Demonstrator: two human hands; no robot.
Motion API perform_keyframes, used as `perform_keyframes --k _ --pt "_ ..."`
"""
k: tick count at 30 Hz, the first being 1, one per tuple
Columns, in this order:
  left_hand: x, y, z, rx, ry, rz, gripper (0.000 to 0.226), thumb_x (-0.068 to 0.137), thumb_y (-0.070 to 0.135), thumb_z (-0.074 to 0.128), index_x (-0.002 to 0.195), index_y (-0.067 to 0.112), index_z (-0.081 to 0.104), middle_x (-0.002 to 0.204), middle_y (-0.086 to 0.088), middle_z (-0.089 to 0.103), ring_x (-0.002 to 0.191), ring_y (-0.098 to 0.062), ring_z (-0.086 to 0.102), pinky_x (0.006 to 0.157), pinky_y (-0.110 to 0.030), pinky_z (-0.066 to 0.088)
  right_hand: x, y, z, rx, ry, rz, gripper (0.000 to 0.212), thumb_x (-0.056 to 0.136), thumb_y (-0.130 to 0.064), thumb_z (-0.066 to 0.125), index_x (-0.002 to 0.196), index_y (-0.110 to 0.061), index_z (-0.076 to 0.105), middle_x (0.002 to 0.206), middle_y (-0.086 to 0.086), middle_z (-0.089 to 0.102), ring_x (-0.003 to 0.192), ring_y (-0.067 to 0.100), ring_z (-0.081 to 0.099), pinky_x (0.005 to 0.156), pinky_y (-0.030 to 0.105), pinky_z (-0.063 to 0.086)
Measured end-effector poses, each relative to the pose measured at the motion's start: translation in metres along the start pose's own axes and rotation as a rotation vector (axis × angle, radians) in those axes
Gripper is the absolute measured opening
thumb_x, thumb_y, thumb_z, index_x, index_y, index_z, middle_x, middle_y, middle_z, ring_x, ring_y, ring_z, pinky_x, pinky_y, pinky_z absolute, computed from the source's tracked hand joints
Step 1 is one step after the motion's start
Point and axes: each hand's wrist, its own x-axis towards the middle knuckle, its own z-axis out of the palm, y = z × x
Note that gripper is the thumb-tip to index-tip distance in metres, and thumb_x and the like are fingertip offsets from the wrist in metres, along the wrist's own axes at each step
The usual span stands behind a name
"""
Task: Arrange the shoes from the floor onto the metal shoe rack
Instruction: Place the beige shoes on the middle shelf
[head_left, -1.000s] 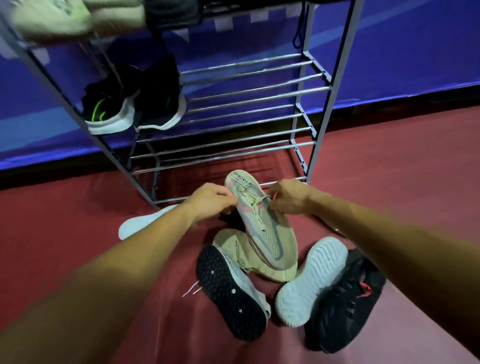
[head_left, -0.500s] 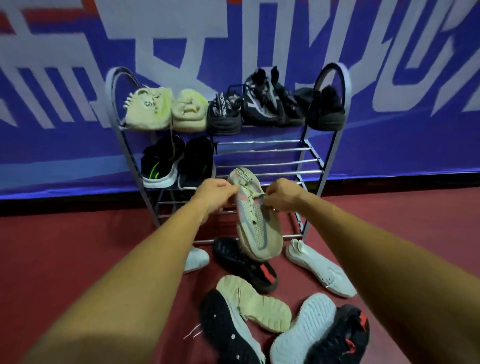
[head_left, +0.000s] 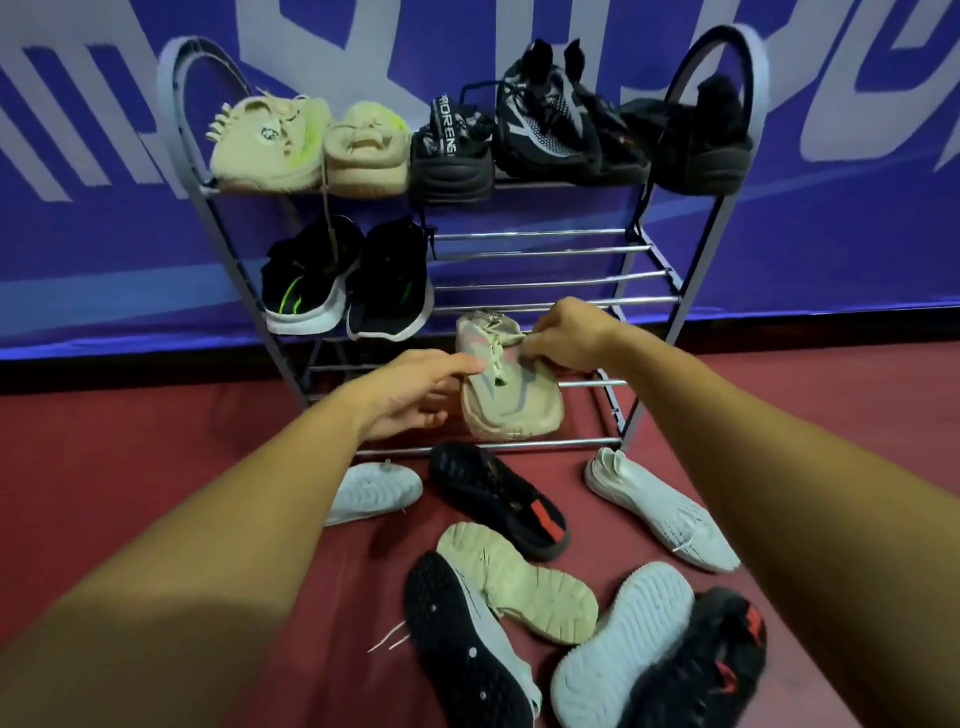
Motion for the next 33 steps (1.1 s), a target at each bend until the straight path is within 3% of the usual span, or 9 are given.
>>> perform_keyframes --k 5,7,8,15,18,20,25,29,33 --pt "-0.006 0.012 -0.008 -0.110 -0.076 0.032 0.036 0.087 0.026 0.069 0.051 0.022 0.064 0.049 0.011 0.048 0.054 -0.006 0.050 0.074 -0.027 0.041 -0.008 -0.007 -0.021 0.199 0.015 -0.005 0.025 0.080 -0.035 0.080 0.071 -0.012 0.074 0.058 -0.006 0.057 0.050 0.005 0.049 0.047 0.015 0.041" --pt "-0.008 0.017 -0.010 -0.173 -0.052 0.056 0.012 0.075 0.032 0.079 0.069 0.023 0.073 0.076 0.002 0.062 0.074 -0.012 0.057 0.073 -0.028 0.044 -0.008 -0.013 -0.023 0.274 0.034 -0.004 0.025 0.082 -0.028 0.077 0.068 -0.011 0.068 0.058 -0.003 0.054 0.047 0.008 0.047 0.043 0.014 0.038" --pt "-0.009 0.018 -0.011 -0.210 -0.023 0.065 0.017 0.071 0.036 0.081 0.079 0.024 0.073 0.086 -0.001 0.060 0.080 -0.014 0.056 0.070 -0.028 0.046 -0.007 -0.017 -0.023 0.285 0.066 -0.001 0.023 0.082 -0.029 0.076 0.070 -0.011 0.066 0.059 -0.001 0.053 0.049 0.010 0.046 0.045 0.016 0.039" --pt "-0.010 0.018 -0.014 -0.328 0.037 0.152 0.031 0.086 0.045 0.068 0.105 0.021 0.070 0.088 -0.001 0.069 0.071 -0.014 0.058 0.065 -0.028 0.045 -0.006 -0.037 -0.027 0.330 0.191 -0.040 0.026 0.079 -0.023 0.071 0.058 -0.013 0.060 0.053 -0.003 0.054 0.050 0.010 0.047 0.052 0.022 0.044" --pt "-0.013 0.023 -0.012 -0.331 0.034 0.161 0.025 0.088 0.047 0.064 0.084 0.026 0.077 0.076 0.005 0.069 0.065 -0.011 0.056 0.063 -0.026 0.043 0.000 -0.039 -0.024 0.367 0.253 -0.047 0.021 0.080 -0.026 0.072 0.066 -0.010 0.071 0.060 -0.001 0.065 0.060 0.012 0.060 0.068 0.030 0.056" --pt "-0.015 0.024 -0.013 -0.322 0.021 0.144 0.037 0.089 0.050 0.062 0.063 0.027 0.074 0.060 0.009 0.062 0.062 -0.010 0.052 0.062 -0.025 0.040 0.007 -0.039 -0.016 0.335 0.310 -0.030 0.028 0.081 -0.034 0.075 0.069 -0.008 0.074 0.058 -0.002 0.063 0.057 0.010 0.057 0.063 0.029 0.051" --pt "-0.012 0.014 -0.023 -0.334 -0.026 0.015 0.043 0.073 0.055 0.075 0.094 0.021 0.059 0.081 0.000 0.066 0.067 -0.013 0.059 0.065 -0.026 0.043 0.021 -0.036 0.001 0.176 0.453 0.055 0.032 0.080 -0.042 0.069 0.068 -0.012 0.071 0.065 0.004 0.064 0.073 0.025 0.063 0.064 0.031 0.044" --pt "-0.014 0.011 -0.022 -0.356 -0.036 -0.049 0.033 0.080 0.044 0.070 0.085 0.012 0.067 0.075 -0.003 0.066 0.066 -0.016 0.058 0.067 -0.028 0.042 0.030 -0.042 0.012 0.141 0.518 0.070 0.033 0.082 -0.040 0.065 0.077 -0.008 0.071 0.072 0.009 0.063 0.077 0.032 0.061 0.063 0.030 0.038" --pt "-0.006 0.016 -0.017 -0.387 0.096 -0.028 0.020 0.084 0.034 0.067 0.071 0.019 0.063 0.066 0.003 0.060 0.064 -0.011 0.053 0.065 -0.026 0.041 0.036 -0.034 0.019 0.252 0.518 0.086 0.029 0.080 -0.037 0.069 0.069 -0.010 0.070 0.066 0.006 0.063 0.070 0.025 0.057 0.063 0.029 0.038"
